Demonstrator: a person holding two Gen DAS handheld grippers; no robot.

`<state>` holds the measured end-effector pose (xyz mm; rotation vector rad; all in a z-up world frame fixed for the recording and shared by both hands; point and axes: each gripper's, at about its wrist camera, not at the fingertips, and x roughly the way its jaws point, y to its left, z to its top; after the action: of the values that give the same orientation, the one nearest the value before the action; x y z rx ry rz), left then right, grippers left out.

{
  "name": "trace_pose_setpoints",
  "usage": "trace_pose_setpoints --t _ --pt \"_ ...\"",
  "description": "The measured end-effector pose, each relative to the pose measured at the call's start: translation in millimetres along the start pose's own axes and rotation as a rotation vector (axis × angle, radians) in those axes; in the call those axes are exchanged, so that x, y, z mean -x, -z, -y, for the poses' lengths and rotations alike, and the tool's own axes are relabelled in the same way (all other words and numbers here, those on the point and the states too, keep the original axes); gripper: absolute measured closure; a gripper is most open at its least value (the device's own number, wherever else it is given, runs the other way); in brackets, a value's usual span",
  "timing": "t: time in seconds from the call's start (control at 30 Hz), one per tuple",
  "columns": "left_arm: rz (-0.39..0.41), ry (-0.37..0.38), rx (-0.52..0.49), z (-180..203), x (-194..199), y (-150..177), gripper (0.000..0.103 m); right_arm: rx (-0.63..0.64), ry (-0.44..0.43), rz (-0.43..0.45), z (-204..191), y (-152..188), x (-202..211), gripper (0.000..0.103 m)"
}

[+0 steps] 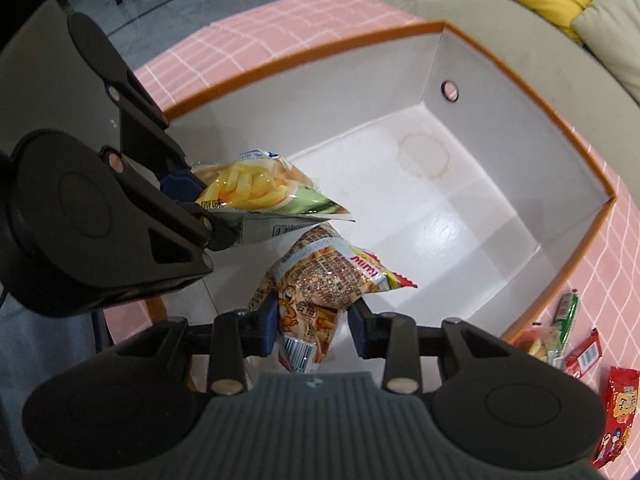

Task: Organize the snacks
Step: 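Carry both bags over the box with the left and right tools, then open both tools to drop the bags into the box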

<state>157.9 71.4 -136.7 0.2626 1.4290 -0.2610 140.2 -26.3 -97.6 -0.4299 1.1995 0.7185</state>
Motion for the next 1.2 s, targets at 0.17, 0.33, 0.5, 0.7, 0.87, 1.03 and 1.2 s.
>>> trace_pose_setpoints --t 0.17,0.33,0.5,0.7,0.87,1.03,1.2 --pt "-0.031 0.012 0.009 -6 -13 -3 0.087 -0.014 0.0 -0.038 4 2 -15 0.069" --pt "-0.058 0.016 0.012 -10 -22 -5 0.086 -0.013 0.007 -0.055 3 -1 -26 0.069" --pt "-0.048 0.0 0.014 -8 -21 -4 0.079 -0.01 0.019 -0.06 3 -1 -28 0.066" --pt "-0.007 -0.033 0.007 -2 -6 -1 0.06 0.006 0.065 -0.021 -2 -1 -11 0.052" --pt "0.051 -0.067 -0.011 3 20 5 0.039 0.004 0.096 0.029 -2 1 15 0.024" --pt "0.141 -0.074 0.027 2 52 13 0.028 0.004 0.152 0.092 -1 5 46 0.018" --pt "0.272 -0.059 0.066 10 89 23 0.026 -0.053 0.158 0.189 1 17 81 0.014"
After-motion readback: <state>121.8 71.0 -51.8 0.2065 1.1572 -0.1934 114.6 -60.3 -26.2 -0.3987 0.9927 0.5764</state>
